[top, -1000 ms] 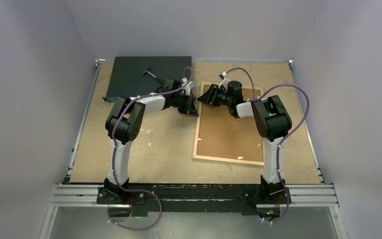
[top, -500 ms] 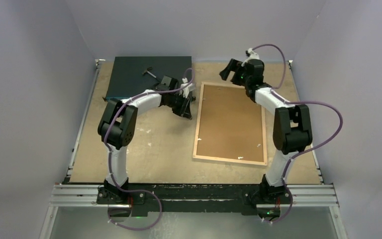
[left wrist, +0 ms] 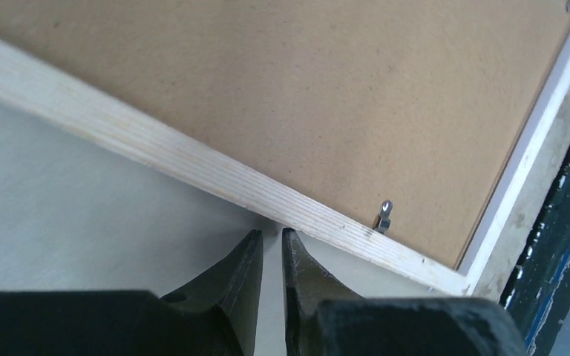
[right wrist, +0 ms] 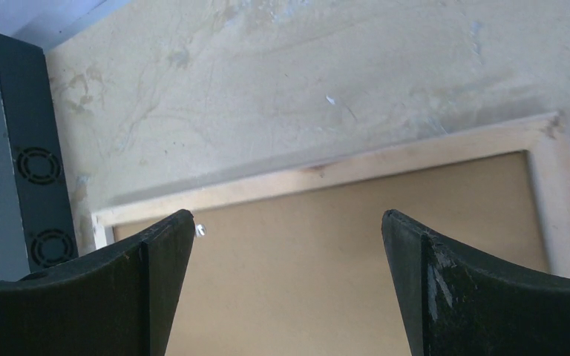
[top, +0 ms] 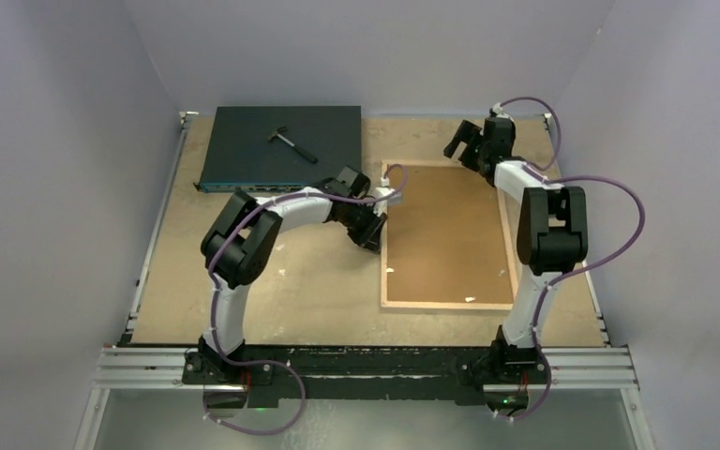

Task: Put the photo into the frame

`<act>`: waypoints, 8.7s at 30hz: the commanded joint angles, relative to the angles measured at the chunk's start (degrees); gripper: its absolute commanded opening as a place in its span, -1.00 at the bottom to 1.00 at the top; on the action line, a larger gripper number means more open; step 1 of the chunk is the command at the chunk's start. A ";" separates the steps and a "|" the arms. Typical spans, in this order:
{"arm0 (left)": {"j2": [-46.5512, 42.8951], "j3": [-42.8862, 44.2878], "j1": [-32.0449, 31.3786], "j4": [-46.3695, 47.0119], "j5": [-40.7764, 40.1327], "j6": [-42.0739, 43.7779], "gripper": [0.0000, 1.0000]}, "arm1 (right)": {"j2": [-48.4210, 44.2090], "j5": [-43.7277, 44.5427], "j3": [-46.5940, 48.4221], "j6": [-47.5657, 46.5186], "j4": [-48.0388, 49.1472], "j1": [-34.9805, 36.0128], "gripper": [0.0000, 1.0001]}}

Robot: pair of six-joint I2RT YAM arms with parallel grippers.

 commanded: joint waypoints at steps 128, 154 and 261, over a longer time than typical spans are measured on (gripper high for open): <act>-16.10 -12.56 12.22 -2.62 9.54 -2.54 0.23 | -38.38 6.38 -27.83 2.87 -6.70 -9.37 0.98; -15.79 -8.56 15.88 -5.78 4.76 1.32 0.26 | -25.81 -0.40 -37.54 10.37 0.72 -15.34 0.98; -14.68 -13.26 20.85 -12.90 3.40 15.59 -0.69 | -16.43 -27.49 -30.69 5.22 12.74 54.52 0.68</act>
